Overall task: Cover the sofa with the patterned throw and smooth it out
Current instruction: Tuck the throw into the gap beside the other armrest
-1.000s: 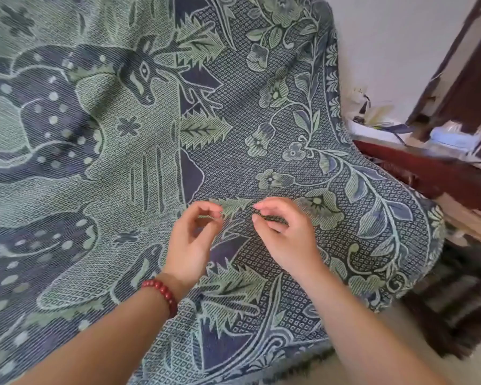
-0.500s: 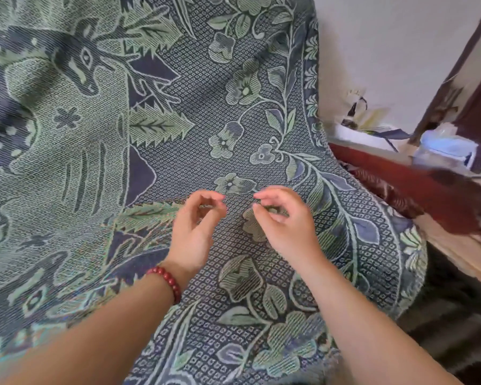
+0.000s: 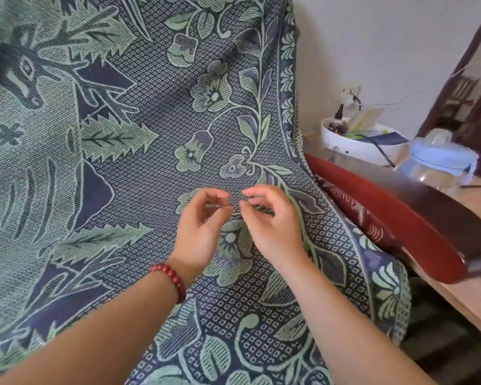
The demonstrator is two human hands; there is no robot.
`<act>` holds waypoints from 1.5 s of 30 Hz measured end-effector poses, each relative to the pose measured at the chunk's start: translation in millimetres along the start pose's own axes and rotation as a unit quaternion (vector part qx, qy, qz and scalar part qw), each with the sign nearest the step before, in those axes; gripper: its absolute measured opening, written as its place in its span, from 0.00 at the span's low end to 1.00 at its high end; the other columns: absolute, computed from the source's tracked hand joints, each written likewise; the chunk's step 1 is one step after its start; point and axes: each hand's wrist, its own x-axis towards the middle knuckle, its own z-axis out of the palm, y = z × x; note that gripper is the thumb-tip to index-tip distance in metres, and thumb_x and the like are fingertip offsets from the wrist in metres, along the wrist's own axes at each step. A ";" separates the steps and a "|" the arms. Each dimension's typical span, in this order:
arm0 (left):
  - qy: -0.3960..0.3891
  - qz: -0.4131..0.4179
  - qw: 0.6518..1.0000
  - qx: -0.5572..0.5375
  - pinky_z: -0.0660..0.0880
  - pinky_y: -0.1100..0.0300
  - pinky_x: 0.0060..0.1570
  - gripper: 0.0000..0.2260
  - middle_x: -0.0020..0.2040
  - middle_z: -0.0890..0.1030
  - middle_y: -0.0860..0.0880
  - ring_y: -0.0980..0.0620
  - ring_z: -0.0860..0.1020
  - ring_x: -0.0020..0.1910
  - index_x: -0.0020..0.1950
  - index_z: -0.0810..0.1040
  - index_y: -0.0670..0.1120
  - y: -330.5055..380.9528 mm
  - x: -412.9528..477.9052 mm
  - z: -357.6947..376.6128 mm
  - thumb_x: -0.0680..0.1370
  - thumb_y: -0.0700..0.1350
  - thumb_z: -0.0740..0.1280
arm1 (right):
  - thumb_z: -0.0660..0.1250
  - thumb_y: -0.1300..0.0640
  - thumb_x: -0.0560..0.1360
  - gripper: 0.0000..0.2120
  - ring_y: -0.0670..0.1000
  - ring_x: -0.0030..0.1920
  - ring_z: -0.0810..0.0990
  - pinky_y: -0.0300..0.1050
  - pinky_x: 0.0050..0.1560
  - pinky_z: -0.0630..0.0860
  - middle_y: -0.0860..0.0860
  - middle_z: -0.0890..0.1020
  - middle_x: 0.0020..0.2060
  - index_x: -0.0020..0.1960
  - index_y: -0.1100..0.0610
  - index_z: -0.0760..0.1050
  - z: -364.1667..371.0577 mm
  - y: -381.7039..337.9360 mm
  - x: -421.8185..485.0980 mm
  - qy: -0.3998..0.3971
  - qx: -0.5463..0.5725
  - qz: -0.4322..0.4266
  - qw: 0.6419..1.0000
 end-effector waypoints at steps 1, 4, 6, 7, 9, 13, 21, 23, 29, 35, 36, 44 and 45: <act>-0.007 0.001 1.000 0.000 0.71 0.59 0.45 0.10 0.43 0.78 0.53 0.56 0.76 0.42 0.47 0.77 0.51 -5.4 2.1 2.7 0.67 0.49 0.66 | 0.69 0.56 0.71 0.06 0.45 0.51 0.78 0.54 0.51 0.79 0.43 0.77 0.50 0.46 0.46 0.77 -1.2 4.4 0.5 0.010 -0.006 0.001 1.000; -0.015 -0.010 1.000 -0.007 0.74 0.56 0.51 0.11 0.46 0.79 0.50 0.54 0.78 0.46 0.49 0.77 0.51 -15.5 8.2 14.4 0.67 0.45 0.67 | 0.68 0.53 0.70 0.07 0.45 0.51 0.77 0.52 0.52 0.78 0.43 0.78 0.50 0.48 0.46 0.77 -4.1 15.8 7.4 0.045 -0.045 0.020 0.998; -0.031 -0.038 0.998 -0.032 0.75 0.57 0.50 0.15 0.48 0.79 0.49 0.53 0.79 0.47 0.53 0.75 0.51 -22.7 11.7 23.4 0.66 0.41 0.66 | 0.69 0.54 0.71 0.08 0.44 0.51 0.77 0.49 0.54 0.77 0.43 0.78 0.50 0.50 0.49 0.78 -4.5 25.0 12.3 0.050 -0.091 0.047 0.993; -0.045 -0.049 0.997 -0.039 0.75 0.58 0.50 0.18 0.50 0.79 0.50 0.53 0.79 0.48 0.55 0.74 0.51 -28.7 13.7 26.6 0.66 0.41 0.66 | 0.69 0.54 0.72 0.09 0.44 0.51 0.77 0.47 0.55 0.76 0.43 0.78 0.51 0.52 0.50 0.78 -4.9 31.1 13.1 0.050 -0.116 0.059 0.990; -0.084 -0.065 0.994 -0.003 0.74 0.56 0.57 0.24 0.55 0.78 0.51 0.55 0.78 0.54 0.61 0.71 0.53 -47.1 16.7 29.8 0.65 0.43 0.66 | 0.68 0.55 0.72 0.09 0.43 0.50 0.76 0.45 0.55 0.75 0.42 0.77 0.49 0.53 0.50 0.77 -7.7 48.4 11.9 0.046 -0.160 0.065 0.984; -0.145 -0.097 0.972 0.159 0.62 0.57 0.70 0.36 0.65 0.71 0.58 0.60 0.69 0.66 0.72 0.62 0.56 -80.6 23.1 34.5 0.64 0.52 0.68 | 0.68 0.58 0.72 0.11 0.42 0.52 0.77 0.45 0.57 0.77 0.43 0.79 0.50 0.54 0.50 0.77 -22.4 80.2 9.8 0.047 -0.161 0.074 0.983; -0.137 -0.064 0.970 0.189 0.60 0.56 0.71 0.36 0.72 0.66 0.54 0.56 0.64 0.70 0.74 0.60 0.54 -114.9 39.8 58.5 0.69 0.53 0.71 | 0.69 0.59 0.72 0.12 0.41 0.54 0.77 0.38 0.55 0.76 0.45 0.79 0.51 0.54 0.51 0.77 -24.1 107.7 33.8 0.050 -0.142 0.100 0.984; -0.133 -0.062 0.971 0.187 0.61 0.55 0.70 0.36 0.71 0.67 0.54 0.56 0.64 0.70 0.74 0.61 0.53 -117.8 43.9 60.3 0.70 0.52 0.72 | 0.69 0.59 0.71 0.13 0.42 0.54 0.77 0.40 0.55 0.77 0.46 0.80 0.51 0.54 0.51 0.77 -21.4 109.6 37.7 0.058 -0.152 0.102 0.981; -0.121 -0.072 0.982 0.122 0.62 0.72 0.60 0.34 0.67 0.70 0.57 0.61 0.68 0.66 0.71 0.65 0.53 -102.8 40.7 53.0 0.68 0.47 0.74 | 0.69 0.60 0.70 0.12 0.42 0.53 0.78 0.39 0.55 0.76 0.44 0.80 0.50 0.52 0.48 0.77 -19.0 92.0 31.6 0.067 -0.132 0.085 0.985; -0.005 -0.092 0.995 -0.040 0.72 0.62 0.58 0.25 0.56 0.78 0.51 0.55 0.76 0.57 0.61 0.71 0.51 -57.1 32.1 33.4 0.68 0.37 0.73 | 0.69 0.65 0.71 0.14 0.45 0.51 0.78 0.37 0.46 0.77 0.51 0.80 0.49 0.48 0.46 0.77 -6.4 54.8 25.5 0.062 -0.028 0.066 0.996; 0.017 -0.085 0.995 -0.048 0.74 0.60 0.56 0.22 0.53 0.78 0.49 0.53 0.77 0.53 0.60 0.72 0.50 -48.2 29.3 25.1 0.69 0.36 0.71 | 0.69 0.65 0.71 0.14 0.46 0.51 0.79 0.34 0.44 0.77 0.51 0.81 0.49 0.48 0.47 0.77 -1.8 48.5 24.8 0.056 -0.017 0.059 0.997; 0.048 -0.056 0.997 -0.039 0.70 0.65 0.40 0.12 0.42 0.77 0.54 0.59 0.74 0.38 0.50 0.77 0.50 -10.6 19.1 -15.8 0.68 0.46 0.66 | 0.68 0.59 0.69 0.09 0.49 0.48 0.78 0.40 0.49 0.74 0.51 0.80 0.47 0.48 0.50 0.78 6.2 20.9 28.8 0.103 -0.128 -0.021 0.986; 0.035 -0.055 0.997 -0.034 0.70 0.65 0.41 0.12 0.42 0.77 0.54 0.59 0.74 0.38 0.50 0.77 0.50 -9.2 21.6 -16.1 0.68 0.46 0.66 | 0.68 0.59 0.68 0.11 0.51 0.50 0.78 0.43 0.53 0.72 0.52 0.79 0.49 0.50 0.53 0.78 -0.3 20.9 32.7 0.120 -0.211 -0.043 0.969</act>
